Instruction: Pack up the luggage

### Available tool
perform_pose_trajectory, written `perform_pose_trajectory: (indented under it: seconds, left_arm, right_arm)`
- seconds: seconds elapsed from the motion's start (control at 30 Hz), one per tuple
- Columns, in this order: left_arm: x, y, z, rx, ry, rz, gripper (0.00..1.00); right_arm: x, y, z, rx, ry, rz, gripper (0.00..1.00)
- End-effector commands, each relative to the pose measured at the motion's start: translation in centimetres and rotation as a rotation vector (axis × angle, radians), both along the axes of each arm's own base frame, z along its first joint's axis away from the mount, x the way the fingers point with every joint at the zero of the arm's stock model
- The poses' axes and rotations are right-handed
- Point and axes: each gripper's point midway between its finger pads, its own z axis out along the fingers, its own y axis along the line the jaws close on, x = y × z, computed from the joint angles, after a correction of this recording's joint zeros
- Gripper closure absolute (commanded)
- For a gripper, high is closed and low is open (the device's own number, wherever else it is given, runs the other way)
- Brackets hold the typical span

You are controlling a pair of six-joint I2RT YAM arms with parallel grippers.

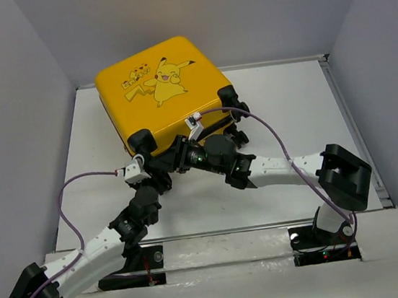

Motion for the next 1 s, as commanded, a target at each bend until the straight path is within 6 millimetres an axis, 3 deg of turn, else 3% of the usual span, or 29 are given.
perform_pose_trajectory:
  seconds: [0.0, 0.23, 0.43, 0.57, 0.63, 0.73, 0.77, 0.8, 0.83, 0.87, 0.9, 0.97]
  left_arm:
    - [1.1, 2.0, 4.0, -0.109, -0.116, 0.144, 0.36]
    - [1.2, 1.4, 6.3, -0.138, -0.174, 0.115, 0.44]
    - [1.0, 2.7, 5.7, -0.087, -0.157, 0.165, 0.44]
    - [0.8, 3.2, 4.5, -0.064, -0.098, 0.196, 0.45]
    - [0.4, 2.9, 4.4, -0.085, -0.085, 0.163, 0.45]
    - [-0.7, 1.5, 7.1, -0.154, -0.144, 0.023, 0.43]
    - [-1.1, 1.1, 9.1, -0.188, -0.175, -0.017, 0.42]
    - [-1.9, 0.4, 10.0, -0.198, -0.172, -0.095, 0.41]
    - [-2.4, 0.0, 10.8, -0.208, -0.166, -0.13, 0.39]
    - [-3.0, -0.2, 12.9, -0.262, -0.181, -0.162, 0.38]
    - [-3.8, -1.0, 12.1, -0.262, -0.132, -0.213, 0.34]
    - [-4.9, -1.5, 12.7, -0.316, -0.092, -0.264, 0.27]
  right_arm:
    - [-5.9, -2.0, 14.9, 0.393, -0.223, 0.152, 0.93]
    - [-5.9, -2.1, 13.6, 0.387, -0.204, 0.148, 0.93]
    - [-5.9, -3.0, 13.8, 0.388, -0.222, 0.124, 0.93]
    - [-5.0, -3.6, 12.7, 0.345, -0.234, 0.059, 0.93]
    - [-4.3, -4.3, 11.8, 0.296, -0.251, 0.005, 0.85]
    - [-2.2, -7.5, 8.9, 0.141, -0.28, -0.172, 0.65]
    - [-1.1, -8.8, 8.1, 0.091, -0.282, -0.254, 0.6]
    - [-1.0, -10.2, 7.9, 0.042, -0.324, -0.288, 0.54]
    - [-0.7, -10.9, 6.9, -0.012, -0.338, -0.31, 0.53]
    - [-0.3, -11.5, 4.8, -0.113, -0.346, -0.331, 0.53]
    - [-0.4, -12.0, 3.7, -0.155, -0.352, -0.329, 0.53]
    - [-0.5, -12.3, 1.2, -0.253, -0.368, -0.297, 0.53]
